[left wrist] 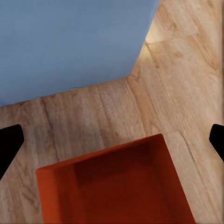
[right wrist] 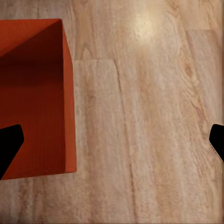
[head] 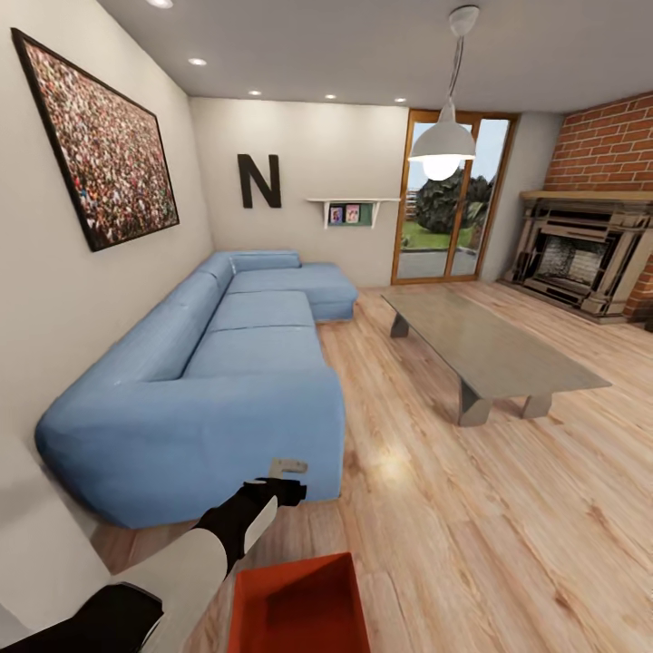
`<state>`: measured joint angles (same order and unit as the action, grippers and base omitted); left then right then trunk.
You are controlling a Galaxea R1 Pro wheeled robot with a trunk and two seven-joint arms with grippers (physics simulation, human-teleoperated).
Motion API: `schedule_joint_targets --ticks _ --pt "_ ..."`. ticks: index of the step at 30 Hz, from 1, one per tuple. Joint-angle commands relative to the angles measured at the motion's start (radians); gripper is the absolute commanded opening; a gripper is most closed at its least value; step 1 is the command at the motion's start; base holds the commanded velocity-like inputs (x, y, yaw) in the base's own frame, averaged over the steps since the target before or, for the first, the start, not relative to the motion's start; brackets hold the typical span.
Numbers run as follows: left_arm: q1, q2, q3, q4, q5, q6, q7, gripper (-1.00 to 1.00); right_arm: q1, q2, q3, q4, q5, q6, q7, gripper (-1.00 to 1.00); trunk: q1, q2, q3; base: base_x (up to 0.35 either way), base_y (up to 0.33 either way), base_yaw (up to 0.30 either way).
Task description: Move the two storage containers from the living room to the garage. In the garage, place one container on the floor and stack the other container on top of it (either order is fine).
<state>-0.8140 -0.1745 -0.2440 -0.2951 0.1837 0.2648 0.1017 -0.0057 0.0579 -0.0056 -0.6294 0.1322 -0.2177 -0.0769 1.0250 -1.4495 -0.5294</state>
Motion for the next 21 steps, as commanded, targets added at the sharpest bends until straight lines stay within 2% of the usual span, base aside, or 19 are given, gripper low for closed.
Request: schedule_joint_targets --ticks 1,10,21 --pt "0.000 0.000 -0.006 -0.001 0.010 0.004 0.007 1.00 0.000 0.000 -0.001 0.001 0.010 -0.002 -0.006 1.00 0.000 -0.001 -0.001 0.021 -0.039 0.000" --pt "-0.001 0.000 -0.006 -0.001 0.010 0.004 0.007 1.00 0.000 0.000 -0.002 0.001 0.010 -0.002 -0.011 1.00 0.000 -0.001 -0.001 0.004 -0.008 0.041" --pt "0.000 0.000 -0.006 -0.001 0.010 0.004 0.007 1.00 0.000 0.000 -0.002 0.001 0.010 -0.002 -0.012 1.00 0.000 -0.001 -0.001 0.000 0.000 0.283"
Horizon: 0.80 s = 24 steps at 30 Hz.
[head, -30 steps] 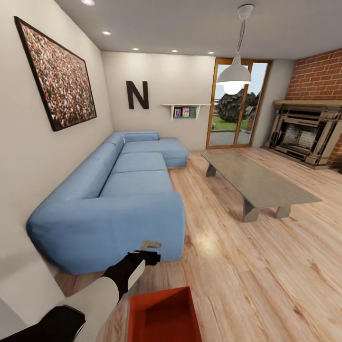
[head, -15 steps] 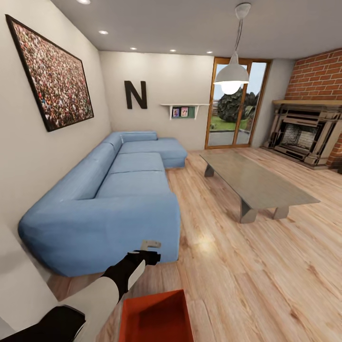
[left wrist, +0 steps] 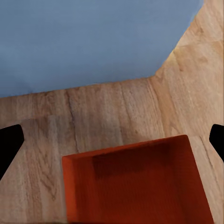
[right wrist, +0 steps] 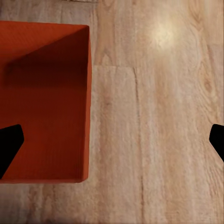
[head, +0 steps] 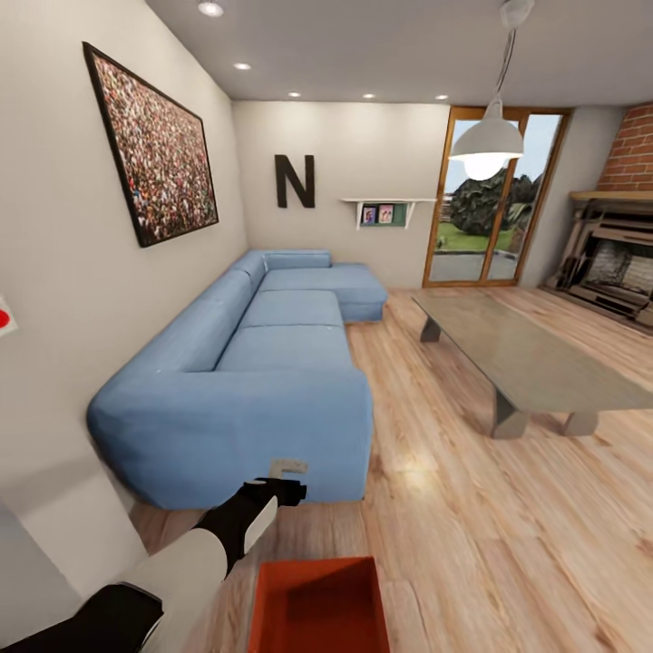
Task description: Move the two storage containers from the living room to the garage. In the garage, place one container on the floor and stack the other container on top of it (either order is fine).
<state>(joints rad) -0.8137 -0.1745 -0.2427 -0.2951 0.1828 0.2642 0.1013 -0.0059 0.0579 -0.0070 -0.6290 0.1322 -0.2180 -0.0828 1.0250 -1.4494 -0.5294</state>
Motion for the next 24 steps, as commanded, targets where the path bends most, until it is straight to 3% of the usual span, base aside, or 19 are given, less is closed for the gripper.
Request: schedule_joint_targets --ticks 1,11,21,24 --pt "-0.001 0.000 -0.007 -0.001 0.011 0.004 0.008 1.00 0.000 0.000 -0.001 0.000 0.011 -0.001 -0.006 1.00 0.000 -0.001 -0.001 0.000 0.000 0.300" --pt "-0.001 0.000 -0.007 -0.001 0.011 0.004 0.008 1.00 0.000 0.000 0.000 0.000 0.011 -0.001 -0.002 1.00 0.000 -0.001 -0.001 0.000 0.000 0.272" --pt "-0.001 0.000 -0.007 -0.001 0.011 0.004 0.007 1.00 0.000 0.000 -0.001 0.000 0.011 -0.001 -0.001 1.00 0.000 -0.001 -0.001 0.000 0.000 0.024" --pt "-0.001 0.000 -0.007 -0.001 0.011 0.004 0.007 1.00 0.000 0.000 -0.001 0.000 0.011 -0.001 -0.001 1.00 0.000 -0.001 -0.001 0.000 0.000 -0.200"
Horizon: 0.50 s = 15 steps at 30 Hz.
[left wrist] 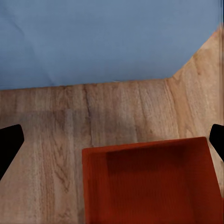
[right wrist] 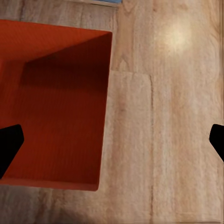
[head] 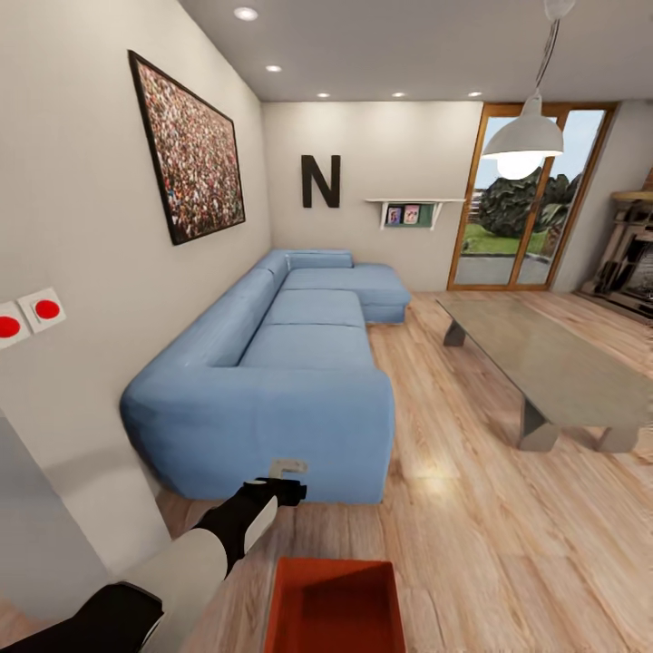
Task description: Move the two storage containers from the living room to the garage. In the garage, place one container on the floor and stack the other container on top of it (either order is fine).
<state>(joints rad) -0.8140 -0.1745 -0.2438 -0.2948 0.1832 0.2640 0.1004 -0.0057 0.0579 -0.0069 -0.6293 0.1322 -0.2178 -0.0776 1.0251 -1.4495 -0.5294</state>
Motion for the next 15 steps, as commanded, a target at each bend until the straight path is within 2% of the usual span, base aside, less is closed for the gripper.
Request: schedule_joint_targets --ticks 1,6,15 --pt "-0.001 0.000 -0.006 -0.001 0.010 0.004 0.008 1.00 0.000 0.000 -0.001 0.000 0.010 -0.002 -0.006 1.00 0.000 -0.001 -0.001 0.000 0.000 -0.231" --pt "0.000 0.000 -0.006 -0.001 0.010 0.004 0.008 1.00 0.000 0.000 -0.001 0.000 0.010 -0.002 -0.007 1.00 0.000 -0.001 -0.001 0.000 0.000 -0.190" --pt "0.000 0.000 -0.006 -0.001 0.010 0.004 0.007 1.00 0.000 0.000 -0.001 0.000 0.010 -0.002 -0.006 1.00 0.000 -0.001 -0.001 0.000 0.000 -0.017"
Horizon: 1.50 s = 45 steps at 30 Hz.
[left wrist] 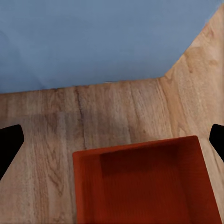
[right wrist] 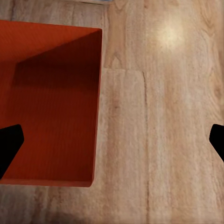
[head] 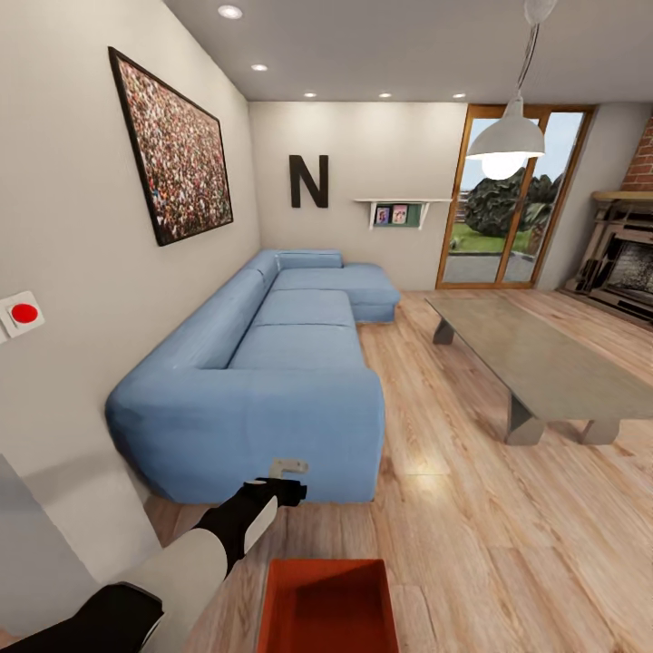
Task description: Move the two storage containers from the living room to the garage. In the garage, place one container on the floor and stack the other container on top of it (either order is fine).
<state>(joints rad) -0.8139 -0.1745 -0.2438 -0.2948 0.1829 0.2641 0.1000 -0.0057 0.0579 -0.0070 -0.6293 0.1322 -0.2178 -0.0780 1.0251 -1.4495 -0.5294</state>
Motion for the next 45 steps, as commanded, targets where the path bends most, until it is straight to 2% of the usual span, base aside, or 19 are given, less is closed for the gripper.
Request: schedule_joint_targets --ticks 1,10,45 --pt "-0.001 0.000 -0.006 -0.001 0.011 0.004 0.008 1.00 0.000 0.000 -0.001 0.000 0.010 -0.002 -0.006 1.00 0.000 -0.001 -0.001 0.000 0.000 -0.027" --pt "0.000 0.000 -0.006 -0.001 0.010 0.005 0.007 1.00 0.000 0.000 -0.001 0.000 0.010 -0.003 -0.007 1.00 0.000 -0.001 -0.001 0.144 0.000 -0.010" --pt "-0.001 0.000 -0.006 -0.001 0.010 0.004 0.007 1.00 0.000 0.000 0.002 0.000 0.013 -0.004 -0.015 1.00 0.000 -0.001 -0.001 0.002 0.000 0.000"
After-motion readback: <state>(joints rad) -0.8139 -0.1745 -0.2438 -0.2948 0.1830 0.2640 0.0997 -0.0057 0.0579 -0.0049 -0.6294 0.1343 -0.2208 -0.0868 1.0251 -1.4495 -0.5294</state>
